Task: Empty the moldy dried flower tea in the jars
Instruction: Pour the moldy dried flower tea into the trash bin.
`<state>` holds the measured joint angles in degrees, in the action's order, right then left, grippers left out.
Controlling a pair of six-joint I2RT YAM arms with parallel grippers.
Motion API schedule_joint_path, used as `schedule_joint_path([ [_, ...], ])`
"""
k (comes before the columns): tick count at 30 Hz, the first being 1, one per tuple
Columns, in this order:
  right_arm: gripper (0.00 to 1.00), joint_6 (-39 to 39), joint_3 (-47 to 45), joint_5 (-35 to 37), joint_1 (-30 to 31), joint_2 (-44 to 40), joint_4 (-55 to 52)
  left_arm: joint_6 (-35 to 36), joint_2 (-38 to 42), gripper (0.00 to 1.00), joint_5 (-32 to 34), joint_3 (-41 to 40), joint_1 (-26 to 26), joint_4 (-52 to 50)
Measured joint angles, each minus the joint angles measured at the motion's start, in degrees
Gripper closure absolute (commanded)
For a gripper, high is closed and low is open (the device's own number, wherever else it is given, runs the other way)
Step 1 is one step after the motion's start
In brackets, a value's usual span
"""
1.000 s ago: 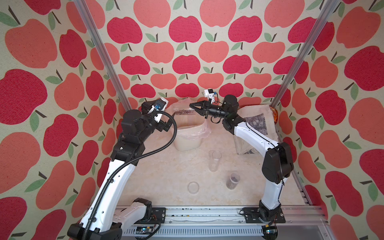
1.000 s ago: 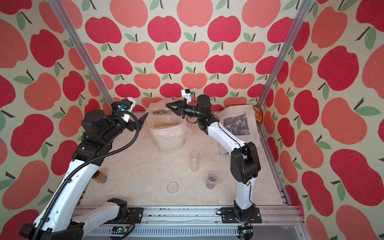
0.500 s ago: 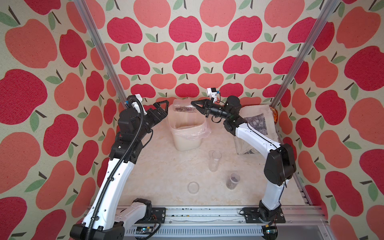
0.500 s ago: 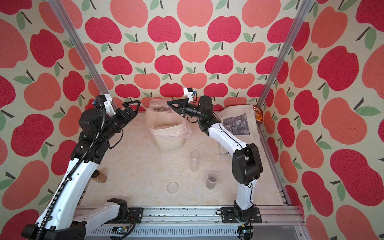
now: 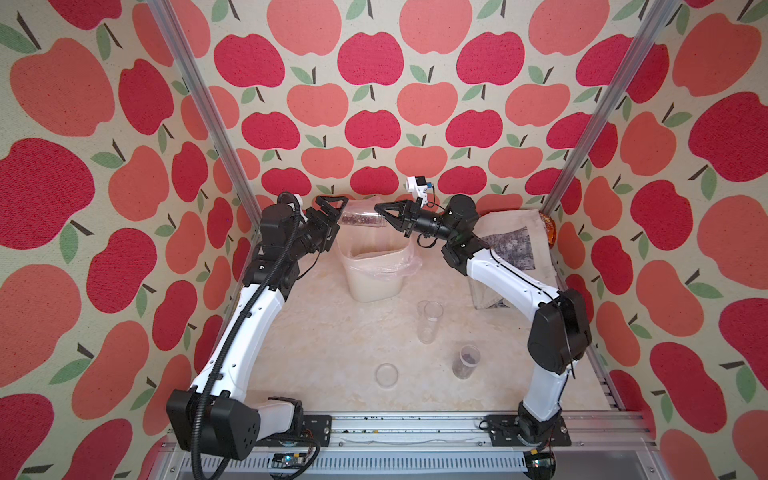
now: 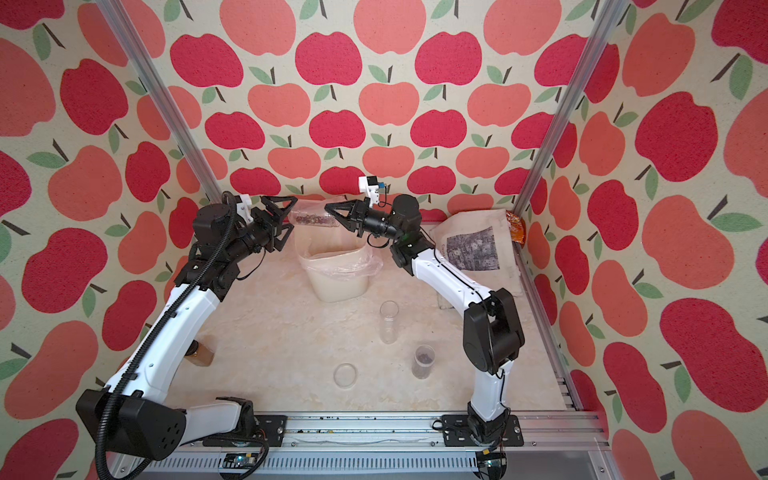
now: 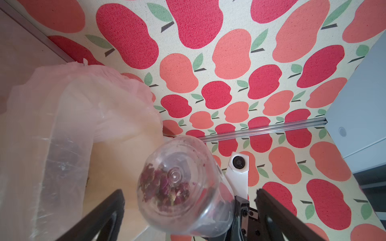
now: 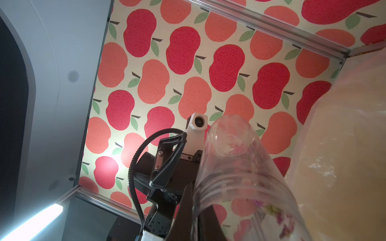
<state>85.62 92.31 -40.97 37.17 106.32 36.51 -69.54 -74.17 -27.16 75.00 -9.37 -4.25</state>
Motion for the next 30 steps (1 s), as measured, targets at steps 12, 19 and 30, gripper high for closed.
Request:
schedule_joint_path([
  [12,1.0,1.53,0.0,0.22,1.73,0.37,2.54,-6.05,-4.57,0.4,-2.49,0.42,0.11,7.67],
  [19,0.99,1.75,-0.11,0.2,1.73,0.63,3.76,-7.69,-4.35,0.67,-1.97,-0.57,0.35,10.6],
  [30,0.6,2.54,-1.27,1.49,1.07,0.85,4.2,-5.03,-4.09,0.97,0.22,-1.99,0.35,10.54],
])
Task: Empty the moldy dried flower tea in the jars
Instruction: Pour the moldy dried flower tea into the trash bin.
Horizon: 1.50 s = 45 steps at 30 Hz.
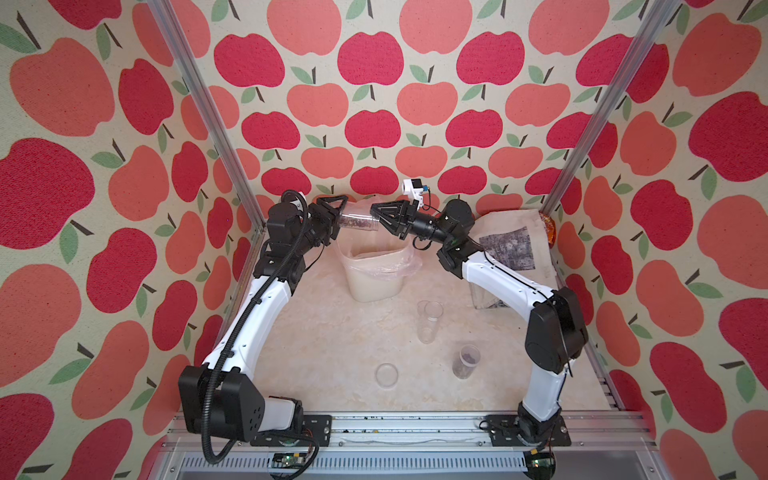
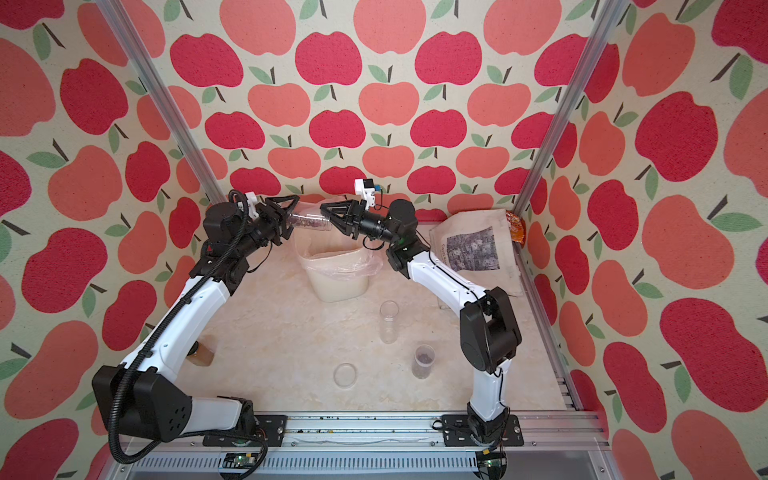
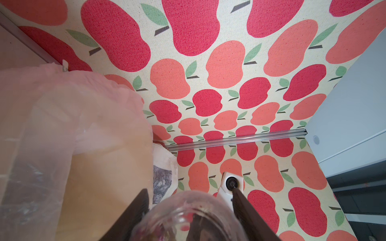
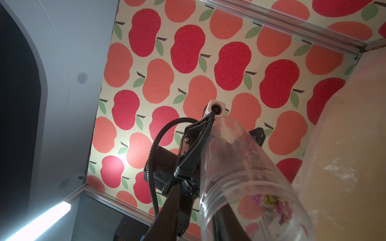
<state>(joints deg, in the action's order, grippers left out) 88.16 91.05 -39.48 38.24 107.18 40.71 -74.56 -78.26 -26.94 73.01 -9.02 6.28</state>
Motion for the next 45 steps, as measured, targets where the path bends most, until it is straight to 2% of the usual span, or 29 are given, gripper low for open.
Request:
schedule_joint_path([
  [5,0.46,-0.59,-0.96,0.44,-0.76,0.0,0.81,1.66,0.0,1.0,1.09,0.0,0.0,-0.11],
  [21,0.22,-9.4,-4.83,2.4,-3.69,-5.66,-6.99,8.24,0.81,1.0,4.09,0.17,0.0,-3.87],
  [31,0.13,-18.53,-6.25,3.67,-5.27,-9.29,-16.76,12.87,0.68,1.0,5.53,3.23,0.0,-7.76],
  [39,0.09,-28.33,-7.13,5.4,-6.16,-13.86,-27.36,20.2,-0.66,1.0,7.8,8.2,-0.33,-13.79],
  [45,0.05,-33.97,-8.44,5.84,-6.75,-16.9,-33.29,27.08,-3.02,1.0,11.58,12.17,-2.47,-18.95],
])
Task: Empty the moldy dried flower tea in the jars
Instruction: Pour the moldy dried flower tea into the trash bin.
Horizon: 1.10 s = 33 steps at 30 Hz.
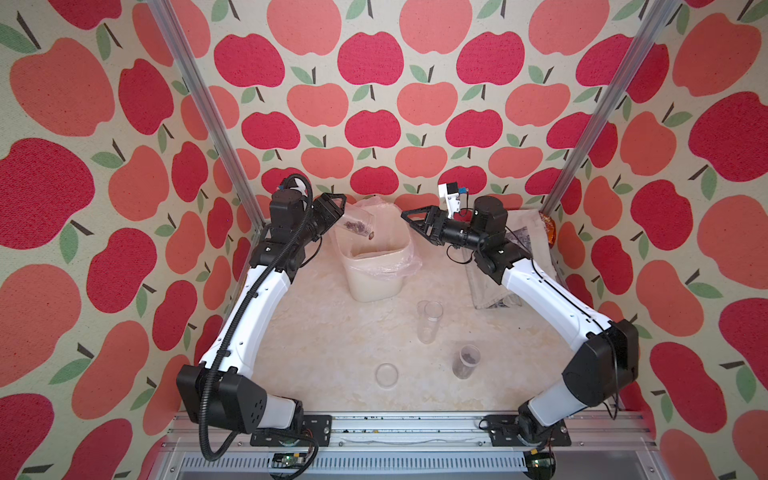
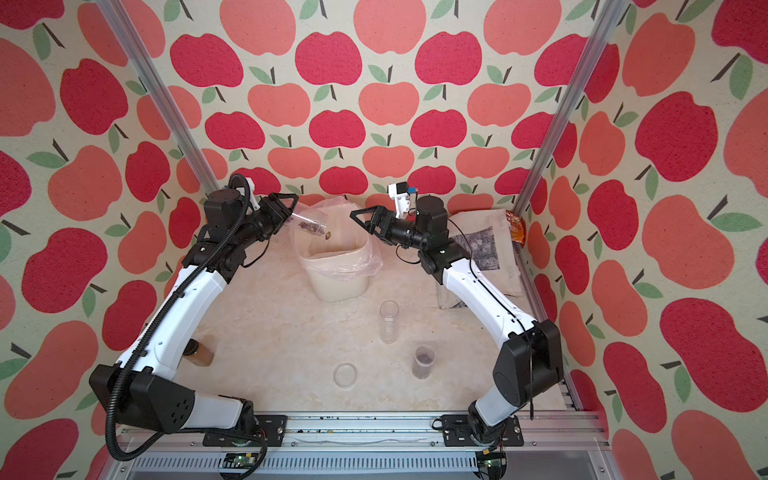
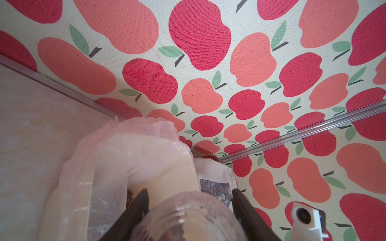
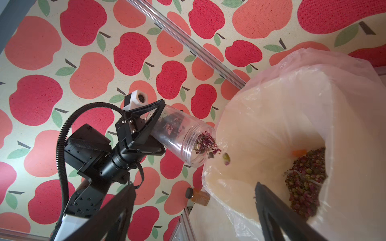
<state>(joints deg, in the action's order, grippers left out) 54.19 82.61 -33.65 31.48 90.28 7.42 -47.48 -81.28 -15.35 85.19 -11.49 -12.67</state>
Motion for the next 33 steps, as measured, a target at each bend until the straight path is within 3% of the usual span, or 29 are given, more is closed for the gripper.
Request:
schedule_joint_path([
  [14,0.01,-16.81,-2.89,3.23,-0.02,-7.32,-16.65,18.38,-5.55,1.0,14.45,8.31,-8.59,-8.02],
  [27,0.01,-28.96,-9.88,10.19,-0.17,-14.84,-27.82,50.36,-17.16,1.0,39.26,18.67,-24.02,-11.85],
  [30,0.01,-29.86,-11.52,11.08,-0.44,-16.0,-28.68,50.49,-18.34,1.0,38.66,19.69,-23.74,-13.79],
  [33,0.01,-30.42,-12.94,11.76,-0.76,-17.29,-29.27,43.01,-16.87,1.0,31.04,18.95,-18.93,-14.56],
])
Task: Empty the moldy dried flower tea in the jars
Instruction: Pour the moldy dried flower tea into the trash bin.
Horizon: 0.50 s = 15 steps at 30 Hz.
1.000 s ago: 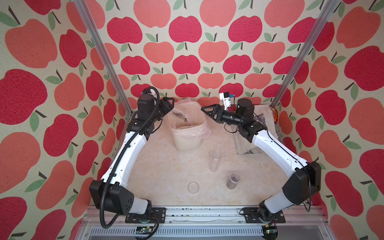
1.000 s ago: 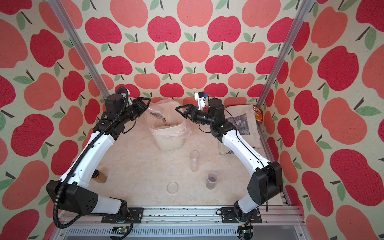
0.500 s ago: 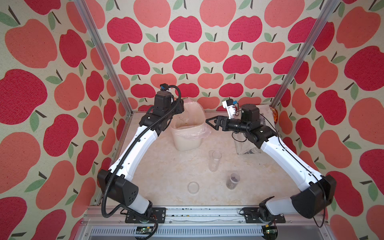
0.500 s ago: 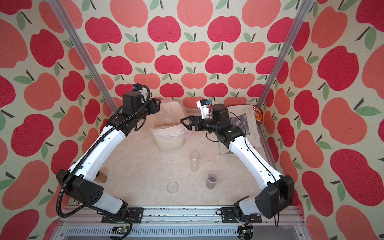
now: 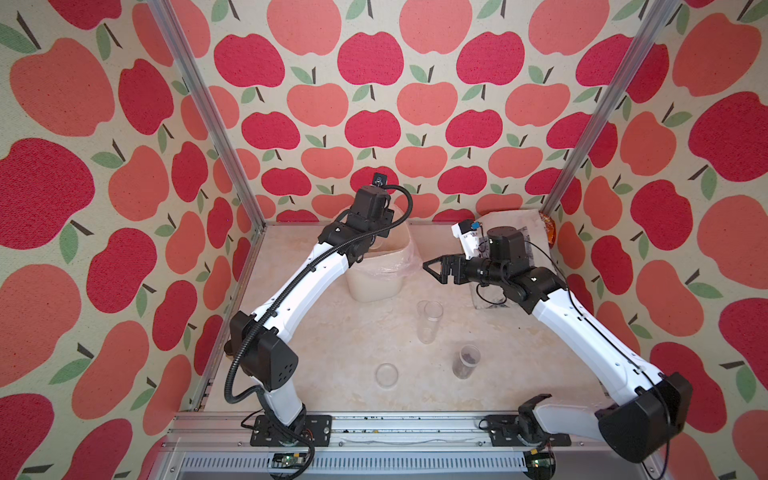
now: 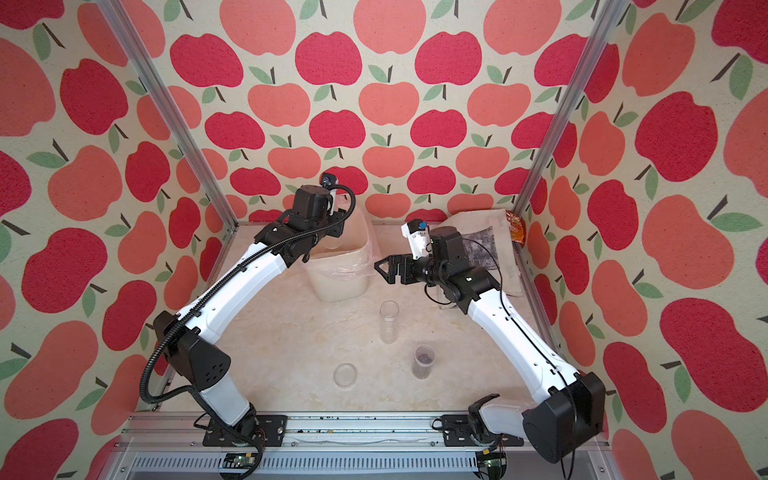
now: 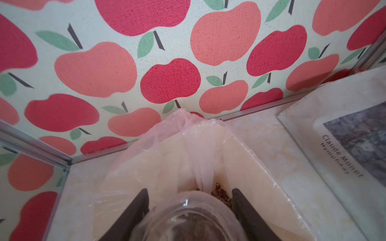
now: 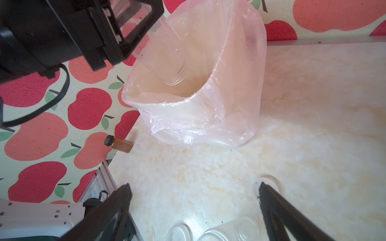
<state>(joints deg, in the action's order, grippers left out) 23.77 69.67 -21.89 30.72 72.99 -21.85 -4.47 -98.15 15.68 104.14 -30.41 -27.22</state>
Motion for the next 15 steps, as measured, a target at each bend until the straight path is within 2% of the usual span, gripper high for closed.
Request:
schedule_joint_path([
  [2,0.01,-0.17,-0.61,0.26,-0.11,-0.72,-0.15,-6.88,3.28,1.0,-5.25,-3.87,4.98,1.92],
  [4,0.01,-0.17,-1.16,0.42,-0.11,-1.29,-0.15,-9.88,6.56,1.0,-6.05,-7.23,8.0,3.3],
  [6,0.01,-0.17,-1.79,0.42,-0.11,-1.7,-0.09,-8.39,8.09,1.0,-3.8,-7.52,6.62,3.96],
  [9,0.01,-0.15,-2.75,0.42,-0.11,-2.01,-0.11,-2.8,7.06,1.0,0.11,-4.13,-0.55,4.48],
  [11,0.01,-0.15,-3.17,0.42,-0.13,-2.01,-0.11,-2.16,4.83,1.0,-1.22,-0.31,-3.48,3.04],
  [15,0.01,-0.13,-3.37,0.42,-0.15,-2.05,-0.09,-7.17,4.42,1.0,-6.08,-0.7,1.95,2.29],
])
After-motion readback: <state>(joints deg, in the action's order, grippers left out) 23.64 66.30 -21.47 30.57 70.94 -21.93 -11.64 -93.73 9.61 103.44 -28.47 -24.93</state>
